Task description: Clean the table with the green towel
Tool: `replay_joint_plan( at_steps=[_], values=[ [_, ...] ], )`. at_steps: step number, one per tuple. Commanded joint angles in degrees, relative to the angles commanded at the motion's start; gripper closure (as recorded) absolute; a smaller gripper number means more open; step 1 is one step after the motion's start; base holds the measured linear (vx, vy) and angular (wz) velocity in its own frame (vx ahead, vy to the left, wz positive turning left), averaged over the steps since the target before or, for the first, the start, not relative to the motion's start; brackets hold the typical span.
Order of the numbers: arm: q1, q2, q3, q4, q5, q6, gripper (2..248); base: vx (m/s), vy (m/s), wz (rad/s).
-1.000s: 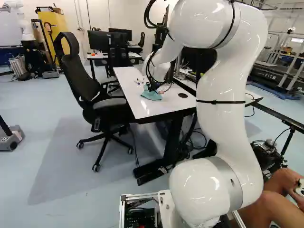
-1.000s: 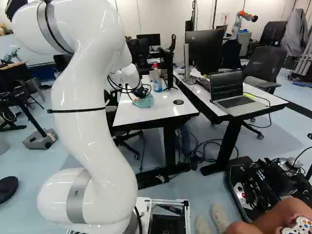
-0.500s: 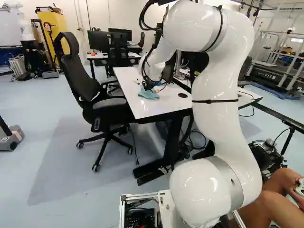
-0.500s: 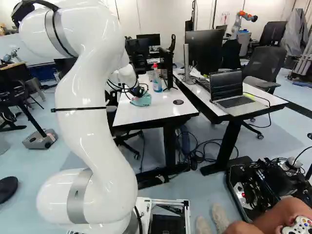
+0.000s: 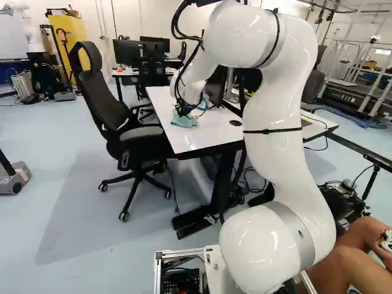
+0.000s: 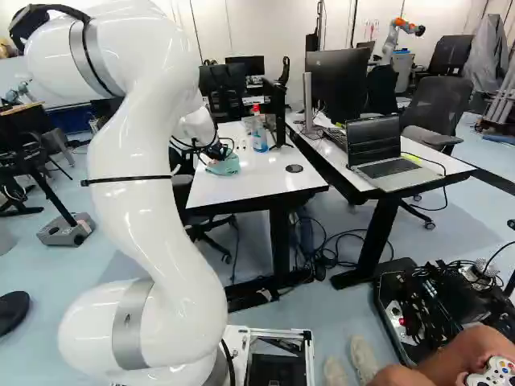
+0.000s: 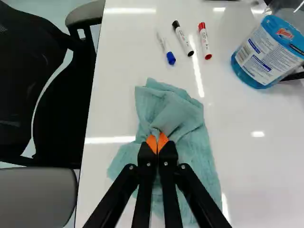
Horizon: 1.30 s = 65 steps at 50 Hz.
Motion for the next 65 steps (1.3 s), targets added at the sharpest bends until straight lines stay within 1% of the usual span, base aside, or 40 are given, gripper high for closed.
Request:
replay_joint_plan(
  at_steps=[12,19,25,43,55,65],
  values=[
    [1.2,1.8,2.4,0.0,0.0,0.0,227,0.0,0.0,0.0],
    [1.4,3.4,4.6,0.0,0.0,0.0,227,0.0,0.0,0.0],
    [1.1,4.8,6.3,0.0,0.0,0.0,227,0.0,0.0,0.0],
    [-1.0,8.0,10.5,0.0,0.0,0.0,227,0.0,0.0,0.0],
    [-3.0,8.3,10.9,0.0,0.0,0.0,227,0.0,0.0,0.0],
    [-4.7,7.5,9.8,0.0,0.0,0.0,227,0.0,0.0,0.0]
  ],
)
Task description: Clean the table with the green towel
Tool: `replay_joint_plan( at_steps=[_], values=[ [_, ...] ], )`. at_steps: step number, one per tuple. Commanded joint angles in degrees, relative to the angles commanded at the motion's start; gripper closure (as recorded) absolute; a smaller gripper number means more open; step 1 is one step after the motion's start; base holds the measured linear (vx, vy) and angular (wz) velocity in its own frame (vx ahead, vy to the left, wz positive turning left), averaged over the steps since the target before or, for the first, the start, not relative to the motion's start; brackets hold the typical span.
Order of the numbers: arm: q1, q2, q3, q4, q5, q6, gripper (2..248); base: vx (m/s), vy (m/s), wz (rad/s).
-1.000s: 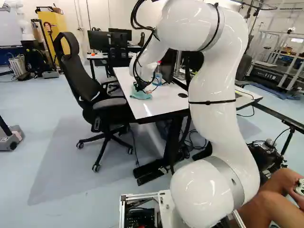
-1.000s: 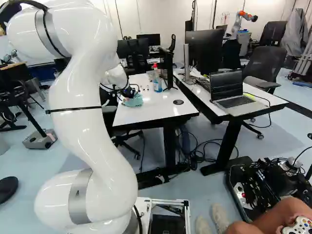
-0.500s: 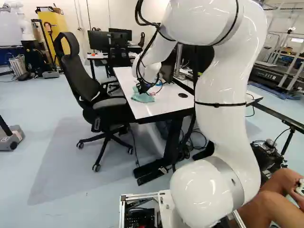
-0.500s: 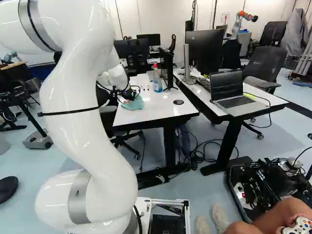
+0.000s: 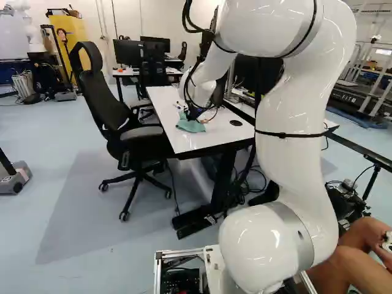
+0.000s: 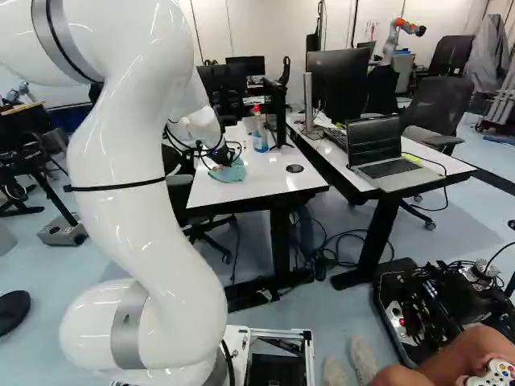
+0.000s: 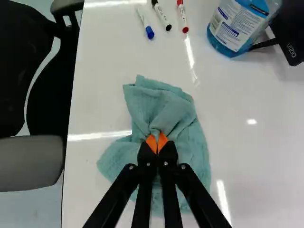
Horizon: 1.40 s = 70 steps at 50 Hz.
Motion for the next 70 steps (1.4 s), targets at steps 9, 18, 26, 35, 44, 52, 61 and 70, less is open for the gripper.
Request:
replay_joint_plan(
  at_steps=[9,18,26,35,44,52,61,70],
  values=[
    [-1.2,-1.4,-1.9,0.0,0.0,0.0,227,0.0,0.0,0.0],
    [-1.6,-3.4,-4.5,0.0,0.0,0.0,227,0.0,0.0,0.0],
    [-1.6,-5.4,-7.0,0.0,0.0,0.0,227,0.0,0.0,0.0],
    [-1.3,-7.6,-10.0,0.0,0.0,0.0,227,0.0,0.0,0.0],
    [-0.6,-9.7,-12.8,0.0,0.0,0.0,227,0.0,0.0,0.0],
    [0.3,-11.2,-14.8,0.0,0.0,0.0,227,0.0,0.0,0.0],
    [1.5,-12.5,-16.6,0.0,0.0,0.0,227,0.0,0.0,0.0],
    [2.7,-13.5,-18.0,0.0,0.0,0.0,227,0.0,0.0,0.0]
  ],
)
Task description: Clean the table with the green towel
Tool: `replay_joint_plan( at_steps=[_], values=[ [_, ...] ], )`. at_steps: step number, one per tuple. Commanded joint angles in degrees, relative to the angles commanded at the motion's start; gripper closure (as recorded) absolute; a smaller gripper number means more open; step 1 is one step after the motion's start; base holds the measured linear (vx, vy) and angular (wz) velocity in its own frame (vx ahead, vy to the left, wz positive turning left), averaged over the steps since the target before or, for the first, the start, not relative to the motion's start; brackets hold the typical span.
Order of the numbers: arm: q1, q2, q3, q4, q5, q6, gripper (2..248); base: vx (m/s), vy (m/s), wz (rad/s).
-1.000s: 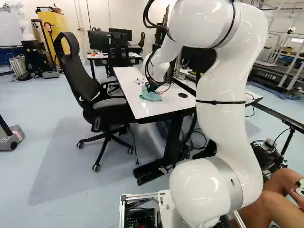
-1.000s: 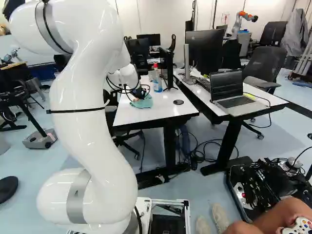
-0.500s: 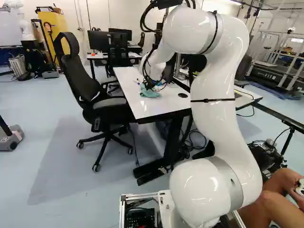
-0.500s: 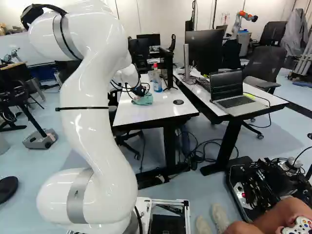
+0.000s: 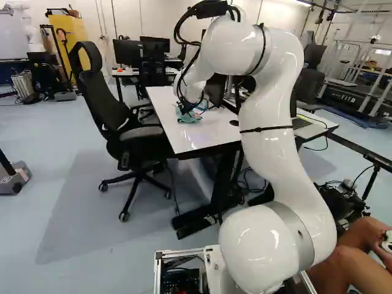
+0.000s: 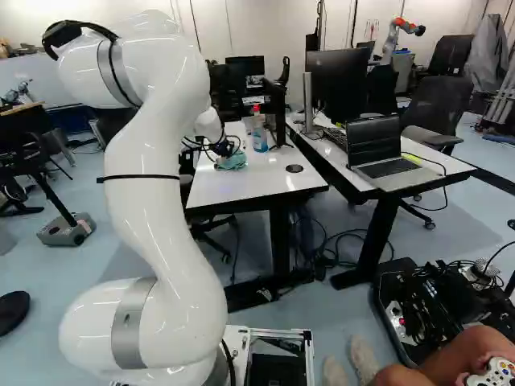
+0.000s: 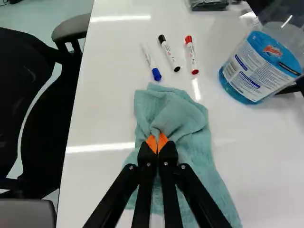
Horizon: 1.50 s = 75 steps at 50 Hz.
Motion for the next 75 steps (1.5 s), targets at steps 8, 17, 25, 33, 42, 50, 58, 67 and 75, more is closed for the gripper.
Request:
replay_joint_plan(
  at_steps=[8,17,25,33,42,50,58,67,75],
  values=[
    [1.1,-0.4,-0.5,0.0,0.0,0.0,227,0.0,0.0,0.0],
    [2.4,0.1,0.1,0.0,0.0,0.0,227,0.0,0.0,0.0],
    [3.3,1.4,1.9,0.0,0.0,0.0,227,0.0,0.0,0.0],
    [3.8,3.1,4.3,0.0,0.0,0.0,227,0.0,0.0,0.0],
    [3.9,5.3,7.2,0.0,0.0,0.0,227,0.0,0.0,0.0],
    [3.4,7.0,9.5,0.0,0.0,0.0,227,0.0,0.0,0.0],
    [2.4,8.4,11.4,0.0,0.0,0.0,227,0.0,0.0,0.0],
    [1.1,9.4,12.7,0.0,0.0,0.0,227,0.0,0.0,0.0],
    [-0.1,9.9,13.3,0.0,0.0,0.0,227,0.0,0.0,0.0]
  ],
)
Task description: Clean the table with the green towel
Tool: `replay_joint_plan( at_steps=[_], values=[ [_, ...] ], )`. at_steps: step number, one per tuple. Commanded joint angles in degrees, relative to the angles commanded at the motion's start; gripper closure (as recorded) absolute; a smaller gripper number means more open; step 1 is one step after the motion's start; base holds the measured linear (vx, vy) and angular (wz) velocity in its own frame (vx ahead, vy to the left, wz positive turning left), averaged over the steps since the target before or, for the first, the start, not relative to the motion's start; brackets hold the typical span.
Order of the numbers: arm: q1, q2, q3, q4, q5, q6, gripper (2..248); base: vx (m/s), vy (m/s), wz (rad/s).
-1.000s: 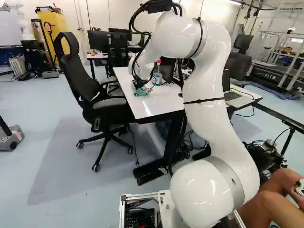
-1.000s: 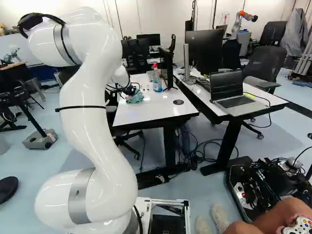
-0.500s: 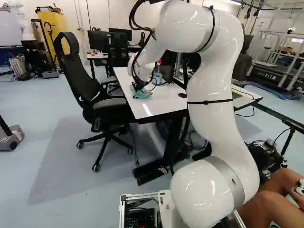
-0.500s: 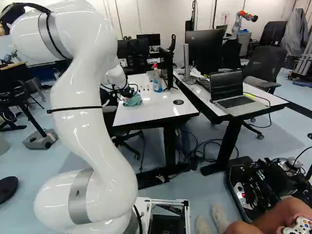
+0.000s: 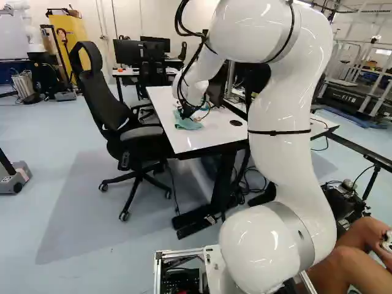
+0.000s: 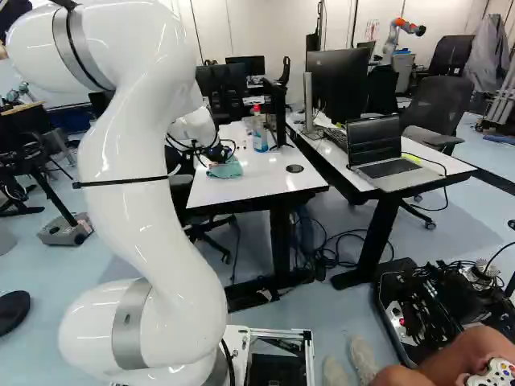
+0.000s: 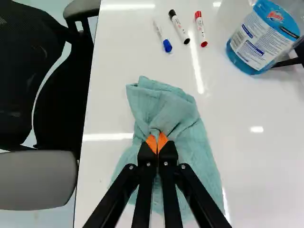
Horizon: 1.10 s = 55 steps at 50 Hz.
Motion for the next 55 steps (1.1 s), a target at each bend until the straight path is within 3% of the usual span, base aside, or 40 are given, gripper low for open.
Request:
replay_joint_plan(
  at_steps=[23,41,55],
  values=[
    [-3.4,-1.2,-1.5,0.0,0.0,0.0,227,0.0,0.0,0.0],
    [-3.5,-1.4,-1.9,0.0,0.0,0.0,227,0.0,0.0,0.0],
    [-3.3,0.8,-0.8,0.1,-0.5,0.0,227,0.0,0.0,0.0]
  ],
)
